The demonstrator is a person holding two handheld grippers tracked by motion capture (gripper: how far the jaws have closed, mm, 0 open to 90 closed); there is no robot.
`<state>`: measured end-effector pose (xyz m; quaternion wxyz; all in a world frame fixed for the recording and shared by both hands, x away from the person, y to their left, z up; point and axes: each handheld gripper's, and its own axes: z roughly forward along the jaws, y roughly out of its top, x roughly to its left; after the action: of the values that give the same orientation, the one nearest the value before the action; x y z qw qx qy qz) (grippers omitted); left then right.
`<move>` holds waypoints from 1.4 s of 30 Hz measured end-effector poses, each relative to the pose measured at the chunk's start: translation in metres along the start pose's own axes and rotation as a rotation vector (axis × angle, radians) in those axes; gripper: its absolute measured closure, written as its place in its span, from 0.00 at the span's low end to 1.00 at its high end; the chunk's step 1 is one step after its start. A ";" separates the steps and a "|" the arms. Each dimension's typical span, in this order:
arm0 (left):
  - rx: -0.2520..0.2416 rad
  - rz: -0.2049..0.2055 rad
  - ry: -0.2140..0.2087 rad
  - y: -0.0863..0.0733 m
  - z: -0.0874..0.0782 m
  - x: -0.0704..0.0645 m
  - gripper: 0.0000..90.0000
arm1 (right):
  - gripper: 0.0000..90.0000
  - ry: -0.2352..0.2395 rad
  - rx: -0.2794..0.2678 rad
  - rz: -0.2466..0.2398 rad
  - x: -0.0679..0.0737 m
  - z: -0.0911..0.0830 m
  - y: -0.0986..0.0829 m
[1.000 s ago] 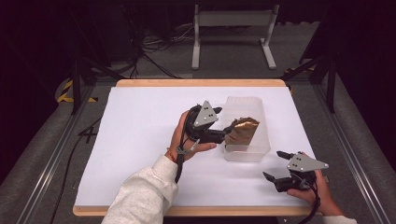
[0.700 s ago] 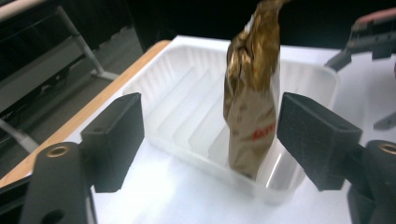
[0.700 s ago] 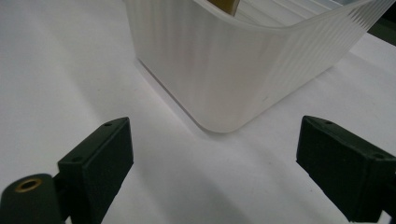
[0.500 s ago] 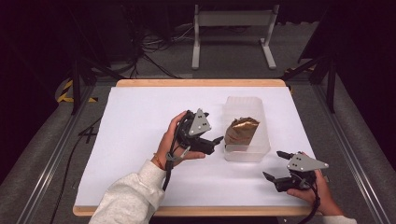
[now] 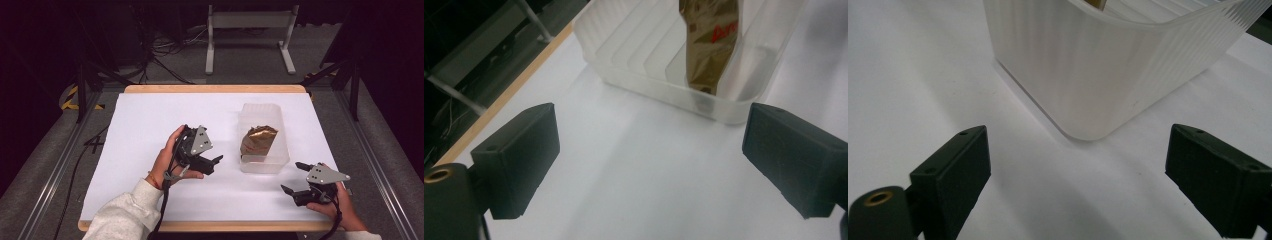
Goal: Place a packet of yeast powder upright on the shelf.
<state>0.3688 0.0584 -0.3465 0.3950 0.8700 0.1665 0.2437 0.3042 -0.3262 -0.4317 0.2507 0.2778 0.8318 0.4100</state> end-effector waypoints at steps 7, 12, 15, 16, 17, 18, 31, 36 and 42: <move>0.047 -0.007 0.014 -0.019 -0.003 0.004 0.09 | 0.13 0.000 0.001 -0.001 0.000 0.000 0.000; 0.059 -0.016 0.022 -0.037 -0.008 0.008 0.09 | 0.13 0.001 0.003 -0.002 0.000 0.000 0.000; 0.076 -0.025 0.044 -0.047 -0.010 0.011 0.09 | 0.13 0.001 0.004 -0.002 0.000 0.000 0.000; 0.078 -0.031 0.042 -0.050 -0.011 0.012 0.09 | 0.13 0.000 0.004 -0.003 0.000 0.000 0.000; 0.085 -0.032 0.047 -0.053 -0.012 0.013 0.09 | 0.13 0.000 0.004 -0.003 0.001 0.000 0.000; 0.088 -0.037 0.050 -0.057 -0.014 0.013 0.09 | 0.13 0.000 0.002 -0.002 0.001 0.000 0.000; 0.114 -0.095 0.099 -0.106 -0.040 0.021 0.09 | 0.13 -0.001 0.006 -0.010 0.001 0.000 0.000; 0.130 -0.125 0.119 -0.127 -0.050 0.023 0.09 | 0.13 -0.002 0.006 -0.009 0.001 0.000 0.001; 0.124 -0.175 0.144 -0.150 -0.065 0.025 0.09 | 0.13 -0.004 0.007 -0.010 0.002 0.000 0.001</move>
<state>0.3385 0.2046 -0.4181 0.3472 0.8552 0.2844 0.2593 0.3034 -0.3242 -0.4315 0.2534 0.2754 0.8340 0.4055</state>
